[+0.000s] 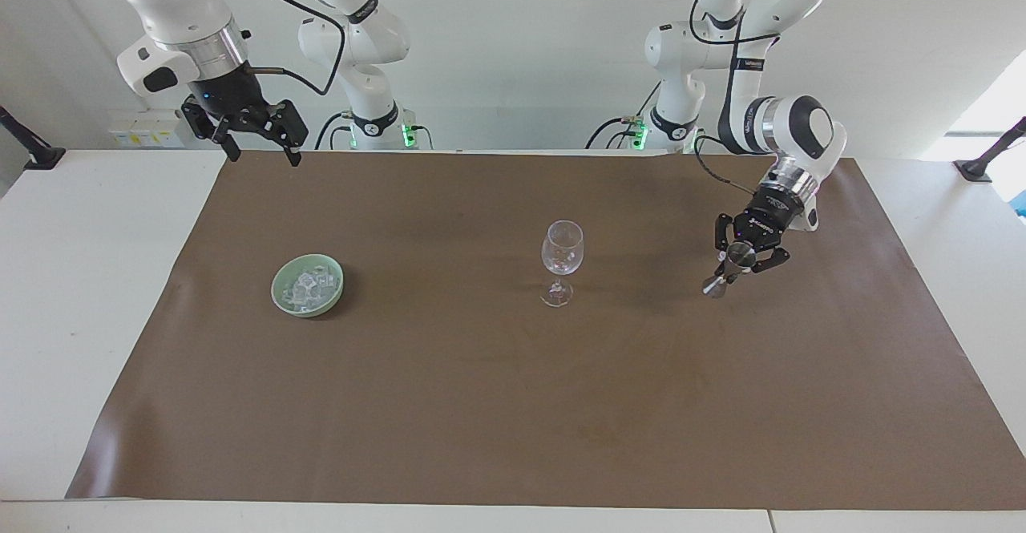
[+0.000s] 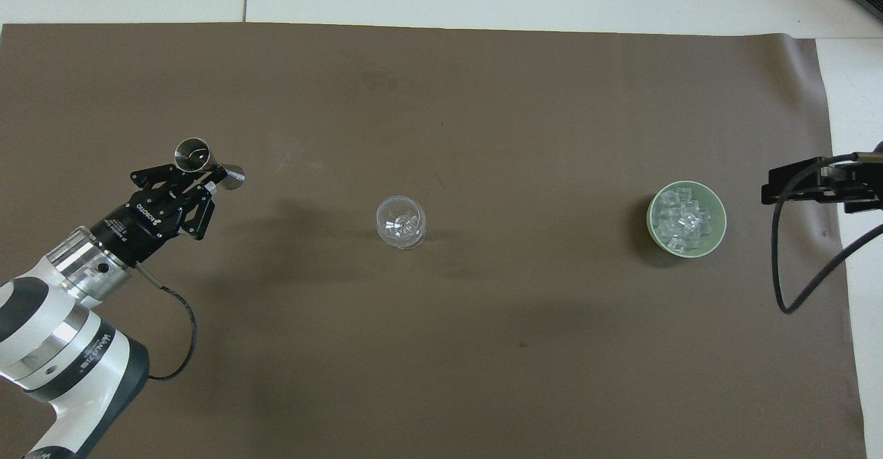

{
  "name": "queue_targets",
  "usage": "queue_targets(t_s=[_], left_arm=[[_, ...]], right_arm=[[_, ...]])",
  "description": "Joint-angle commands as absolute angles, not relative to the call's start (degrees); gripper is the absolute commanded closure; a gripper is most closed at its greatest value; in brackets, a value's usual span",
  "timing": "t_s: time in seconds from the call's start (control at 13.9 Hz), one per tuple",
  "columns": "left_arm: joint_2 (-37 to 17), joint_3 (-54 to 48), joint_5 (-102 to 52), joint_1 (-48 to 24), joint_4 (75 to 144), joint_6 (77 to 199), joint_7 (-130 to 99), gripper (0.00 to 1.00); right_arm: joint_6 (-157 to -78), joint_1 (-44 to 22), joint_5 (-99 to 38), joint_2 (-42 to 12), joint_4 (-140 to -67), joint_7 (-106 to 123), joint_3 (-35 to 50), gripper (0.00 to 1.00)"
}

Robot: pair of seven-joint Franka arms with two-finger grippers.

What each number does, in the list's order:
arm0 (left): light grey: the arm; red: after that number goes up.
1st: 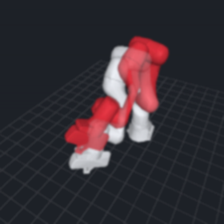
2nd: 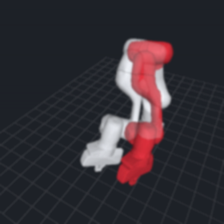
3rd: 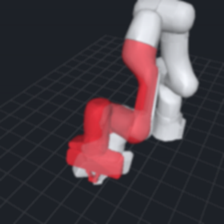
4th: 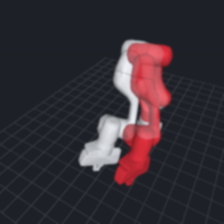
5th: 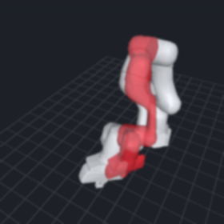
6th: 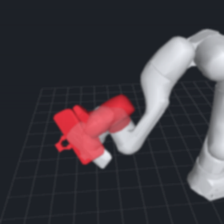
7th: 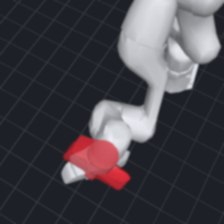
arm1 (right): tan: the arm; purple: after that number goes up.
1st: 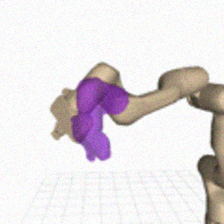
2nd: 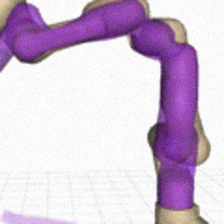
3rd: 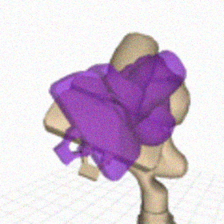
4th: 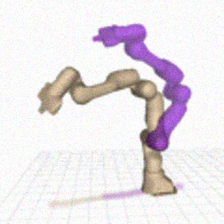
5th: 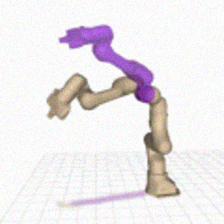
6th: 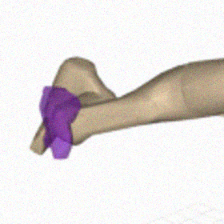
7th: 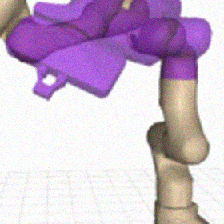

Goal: Pour wine and add ice with both arms
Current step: 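Carry the jigger with the left gripper over the clear glass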

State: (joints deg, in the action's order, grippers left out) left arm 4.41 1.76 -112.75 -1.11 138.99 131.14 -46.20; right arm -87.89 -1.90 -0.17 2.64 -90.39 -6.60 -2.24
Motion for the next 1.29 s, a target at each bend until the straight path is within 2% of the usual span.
queue_targets(t_s=[0.0,0.22,0.5,1.22], left_arm=[[8.3,2.4,-113.6,-5.2,139.4,133.9,-50.4,1.0],[10.2,2.3,-112.9,-6.6,139.2,133.0,-53.1,1.0],[10.1,2.4,-108.1,-9.2,138.0,129.8,-54.2,1.0],[6.6,2.4,-93.4,-14.0,131.6,125.7,-59.1,1.0]], right_arm=[[-87.2,-1.8,0.2,3.4,-90.8,-5.4,-2.0,0.0],[-87.2,-1.8,0.2,3.4,-90.7,-5.4,-2.0,0.0],[-87.2,-1.8,0.2,3.4,-90.8,-5.4,-2.0,0.0],[-87.2,-1.8,0.2,3.4,-90.8,-5.4,-2.0,0.0]])
